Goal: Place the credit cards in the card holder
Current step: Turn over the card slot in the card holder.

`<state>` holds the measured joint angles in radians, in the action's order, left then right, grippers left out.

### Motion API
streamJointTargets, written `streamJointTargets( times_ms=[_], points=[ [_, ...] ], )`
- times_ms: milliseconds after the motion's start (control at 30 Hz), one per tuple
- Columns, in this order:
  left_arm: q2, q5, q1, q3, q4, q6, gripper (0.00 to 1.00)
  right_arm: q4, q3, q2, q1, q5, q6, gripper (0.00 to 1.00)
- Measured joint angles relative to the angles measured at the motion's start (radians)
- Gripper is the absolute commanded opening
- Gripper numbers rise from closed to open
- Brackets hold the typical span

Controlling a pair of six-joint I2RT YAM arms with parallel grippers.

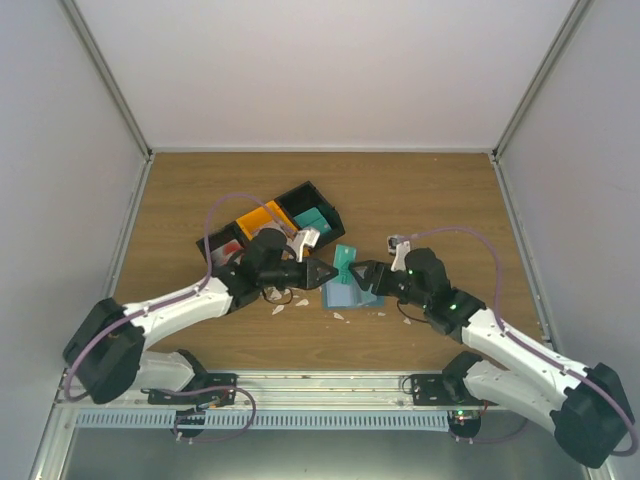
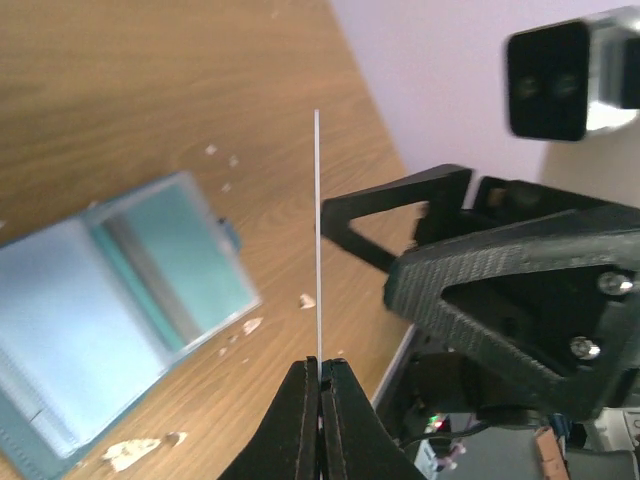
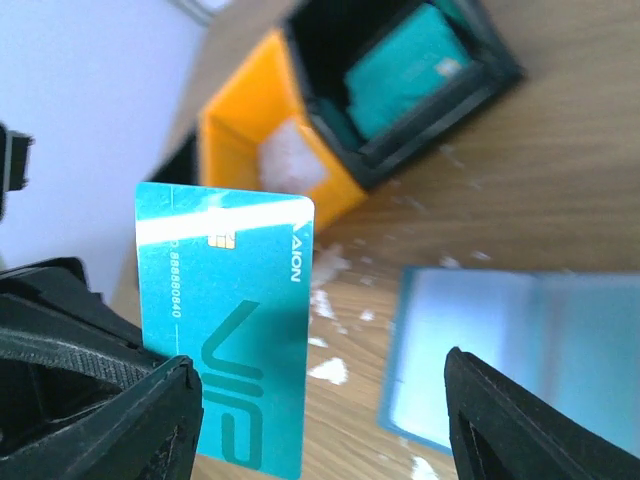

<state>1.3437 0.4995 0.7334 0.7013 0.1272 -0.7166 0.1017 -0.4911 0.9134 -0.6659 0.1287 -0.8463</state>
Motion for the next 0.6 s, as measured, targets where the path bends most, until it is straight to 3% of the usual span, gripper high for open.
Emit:
streamJointTargets(
  times_ms=[133, 500, 600],
  points=[
    [-0.101, -0.001, 0.000, 0.002, 0.001, -0.043, 0.00, -0.143, 0.004, -0.014, 0.011, 0.109, -0.028, 0.64],
    [-0.223, 0.054, -0.003, 0.014, 0.051, -0.172, 0.00, -0.483, 0.030, -0.013, 0.023, 0.318, -0.138, 0.12],
    [-0.238, 0.064, -0.011, 0.014, 0.049, -0.192, 0.00, -0.542, 0.049, -0.024, 0.026, 0.342, -0.167, 0.10]
  ],
)
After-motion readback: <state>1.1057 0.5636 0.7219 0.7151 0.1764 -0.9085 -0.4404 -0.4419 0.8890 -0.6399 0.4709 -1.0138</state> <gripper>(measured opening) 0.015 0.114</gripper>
